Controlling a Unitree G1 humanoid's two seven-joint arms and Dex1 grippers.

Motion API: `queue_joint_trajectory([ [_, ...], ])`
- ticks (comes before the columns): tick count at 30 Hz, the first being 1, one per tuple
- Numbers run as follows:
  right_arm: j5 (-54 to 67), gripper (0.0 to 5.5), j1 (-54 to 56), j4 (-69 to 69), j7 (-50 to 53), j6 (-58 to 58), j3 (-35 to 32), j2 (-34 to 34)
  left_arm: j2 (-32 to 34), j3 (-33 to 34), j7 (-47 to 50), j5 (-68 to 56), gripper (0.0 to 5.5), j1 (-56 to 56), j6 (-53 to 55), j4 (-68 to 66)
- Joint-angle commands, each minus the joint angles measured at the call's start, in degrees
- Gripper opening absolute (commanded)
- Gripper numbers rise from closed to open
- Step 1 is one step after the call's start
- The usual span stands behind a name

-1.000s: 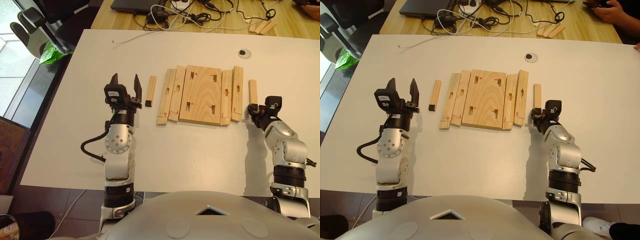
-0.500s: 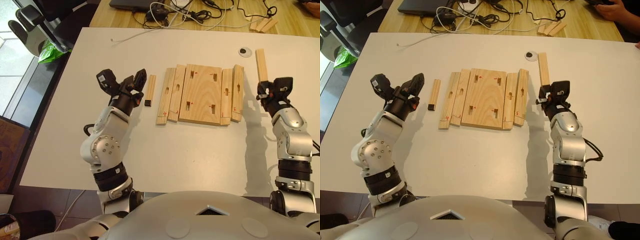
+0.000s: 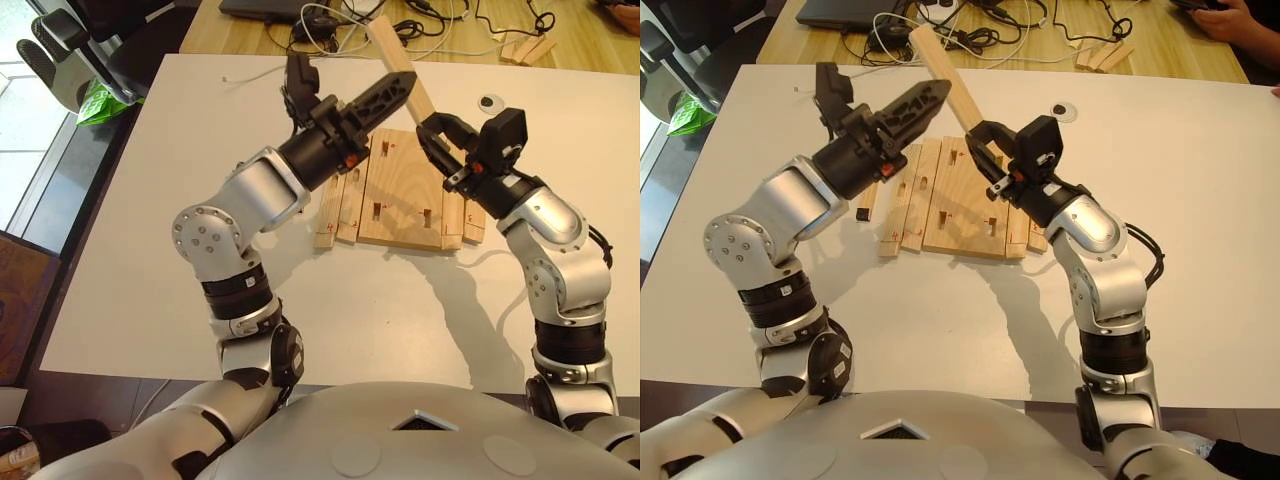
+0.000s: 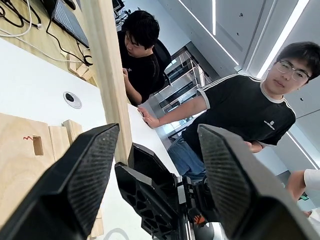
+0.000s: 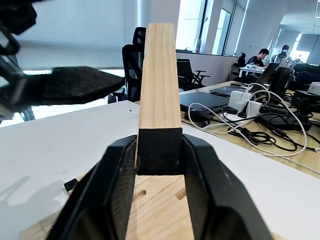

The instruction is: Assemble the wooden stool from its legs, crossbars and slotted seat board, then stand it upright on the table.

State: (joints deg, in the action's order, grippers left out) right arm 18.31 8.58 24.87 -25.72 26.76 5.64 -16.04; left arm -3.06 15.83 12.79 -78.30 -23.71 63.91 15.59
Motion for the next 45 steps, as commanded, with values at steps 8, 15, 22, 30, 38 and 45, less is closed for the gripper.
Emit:
queue_joint_trajectory([
  [8,4.15,1.29,-2.18,7.19,1.51,4.51,-0.03,0.69,2.57,-2.9,4.7,-3.38,2.93,5.34,-4.08,2.84],
  [15,4.41,1.29,-4.88,8.06,-2.11,4.82,1.94,-2.35,4.68,-4.31,5.97,-7.0,2.93,4.5,-7.25,3.78],
  [22,4.9,1.29,-6.37,7.6,-4.23,3.98,1.26,-4.64,7.98,-4.64,6.78,-11.37,2.93,3.84,-10.82,4.81],
  [30,6.68,1.29,-4.37,8.26,-3.43,4.57,1.0,-3.91,10.16,-7.27,7.15,-14.17,2.24,4.69,-13.24,5.33],
  [38,8.33,1.29,-3.25,9.63,-2.7,5.33,0.97,-3.95,11.73,-9.05,7.25,-14.68,0.98,4.98,-15.29,5.13],
  [45,8.58,1.29,-3.53,9.65,-2.56,5.21,0.82,-4.68,12.96,-9.71,7.68,-14.61,0.42,5.13,-16.53,4.95],
])
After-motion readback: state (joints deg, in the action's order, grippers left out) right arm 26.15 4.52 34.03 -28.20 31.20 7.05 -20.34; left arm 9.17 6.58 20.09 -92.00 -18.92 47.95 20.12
